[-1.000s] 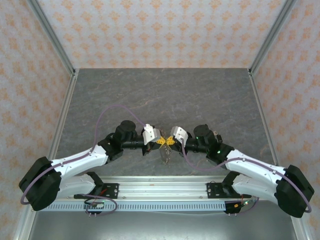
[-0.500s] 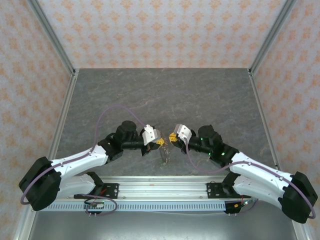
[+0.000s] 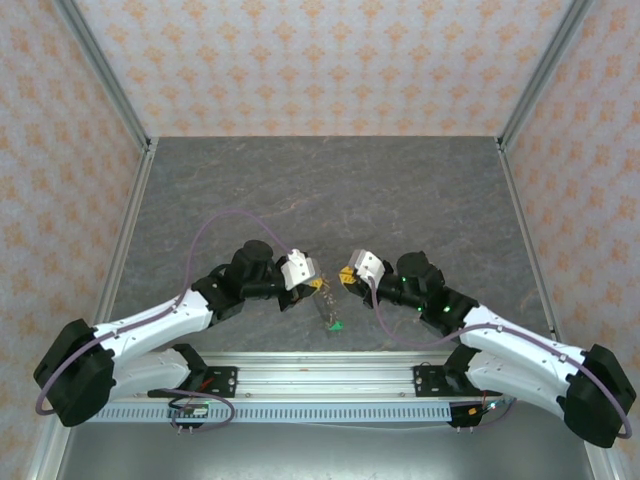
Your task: Put the keys on the keyring
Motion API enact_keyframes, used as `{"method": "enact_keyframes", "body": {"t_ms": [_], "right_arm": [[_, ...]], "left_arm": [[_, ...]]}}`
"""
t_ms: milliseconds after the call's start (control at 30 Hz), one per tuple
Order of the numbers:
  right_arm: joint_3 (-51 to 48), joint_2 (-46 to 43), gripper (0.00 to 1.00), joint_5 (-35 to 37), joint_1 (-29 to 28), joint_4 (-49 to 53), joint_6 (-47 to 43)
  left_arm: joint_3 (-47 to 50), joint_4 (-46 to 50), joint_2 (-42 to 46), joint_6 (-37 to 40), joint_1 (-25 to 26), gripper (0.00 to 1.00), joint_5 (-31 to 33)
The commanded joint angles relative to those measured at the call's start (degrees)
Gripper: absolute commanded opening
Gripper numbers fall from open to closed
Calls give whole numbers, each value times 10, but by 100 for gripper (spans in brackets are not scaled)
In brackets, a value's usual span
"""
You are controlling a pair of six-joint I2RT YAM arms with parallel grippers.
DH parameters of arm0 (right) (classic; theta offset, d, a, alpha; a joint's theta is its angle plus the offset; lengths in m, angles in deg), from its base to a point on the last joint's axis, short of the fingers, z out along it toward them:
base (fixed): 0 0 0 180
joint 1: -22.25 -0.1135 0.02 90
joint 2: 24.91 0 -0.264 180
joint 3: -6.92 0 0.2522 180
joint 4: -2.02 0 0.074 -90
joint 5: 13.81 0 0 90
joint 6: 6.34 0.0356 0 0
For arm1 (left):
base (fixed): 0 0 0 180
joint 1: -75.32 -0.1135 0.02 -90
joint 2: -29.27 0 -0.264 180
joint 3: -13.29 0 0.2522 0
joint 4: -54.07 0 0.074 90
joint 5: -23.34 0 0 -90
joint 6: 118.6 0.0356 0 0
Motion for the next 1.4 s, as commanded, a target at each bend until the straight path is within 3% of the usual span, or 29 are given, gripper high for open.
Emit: {"method": "enact_keyframes", "body": {"t_ms": [0,200,367,800,1367], "right_arm": [[-11,-15,12,15,-4,-3,-9],[-15,-17,12,21,-4,-11,-8],[-16,-12,13,24,-4,-18,-2],[-17,-13,13,29,-4,-18,6],[-32,-28,13,43,-4,-19,3]], "left_arm": [[-30,39,35,28,2,0,46],[-71,155,56,69,2,0,104],[-87,186,45,76,3,0,115],[-80,93,-68,31,11,0,43],[-81,13,-152,-13,36,8,22]]}}
